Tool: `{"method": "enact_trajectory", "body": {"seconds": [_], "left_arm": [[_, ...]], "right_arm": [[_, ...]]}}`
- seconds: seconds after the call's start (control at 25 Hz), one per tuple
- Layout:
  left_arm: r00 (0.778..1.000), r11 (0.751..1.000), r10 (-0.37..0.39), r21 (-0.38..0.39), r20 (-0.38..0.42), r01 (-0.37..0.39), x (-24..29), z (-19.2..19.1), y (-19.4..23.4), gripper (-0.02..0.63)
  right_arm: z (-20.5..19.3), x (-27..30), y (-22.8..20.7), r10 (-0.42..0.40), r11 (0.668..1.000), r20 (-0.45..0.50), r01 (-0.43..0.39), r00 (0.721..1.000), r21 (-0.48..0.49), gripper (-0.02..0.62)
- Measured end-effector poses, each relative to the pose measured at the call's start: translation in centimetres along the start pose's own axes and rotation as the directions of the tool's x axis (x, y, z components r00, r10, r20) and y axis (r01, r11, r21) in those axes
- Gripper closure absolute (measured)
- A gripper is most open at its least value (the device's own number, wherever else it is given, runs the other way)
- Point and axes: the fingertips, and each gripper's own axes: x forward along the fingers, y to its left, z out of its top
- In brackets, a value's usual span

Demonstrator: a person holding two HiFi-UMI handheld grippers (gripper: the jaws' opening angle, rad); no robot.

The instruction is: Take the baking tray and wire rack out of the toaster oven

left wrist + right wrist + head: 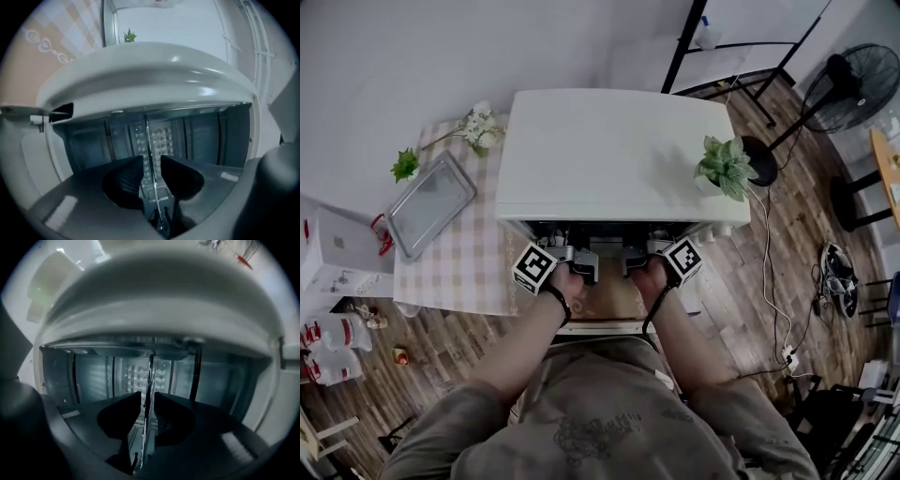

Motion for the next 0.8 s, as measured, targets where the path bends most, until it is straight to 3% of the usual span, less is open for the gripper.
{"method": "enact_trajectory", "body": {"seconds": [0.12,0.32,0.8], "left_arm": [[0.999,0.999,-0.021,-0.024,0.041,0.022,0.5,0.8,-0.1,0.503],[0.999,1.000,0.019,0.004,0.051,-0.019,0.7,1.4,0.4,0.591],[0.996,0.996,0.092,0.003,0.000,-0.092,-3.8,0.1,-0.2,0.598]], "right_arm": [[0.3,0.5,-0.5,0.004,1.000,0.015,-0.004,1.000,0.020,0.494],[0.2,0.4,-0.5,0.002,0.999,0.025,-0.004,1.000,0.045,0.554],[-1.1,-4.1,0.4,-0.096,0.995,-0.014,0.096,0.995,0.038,0.563]]}}
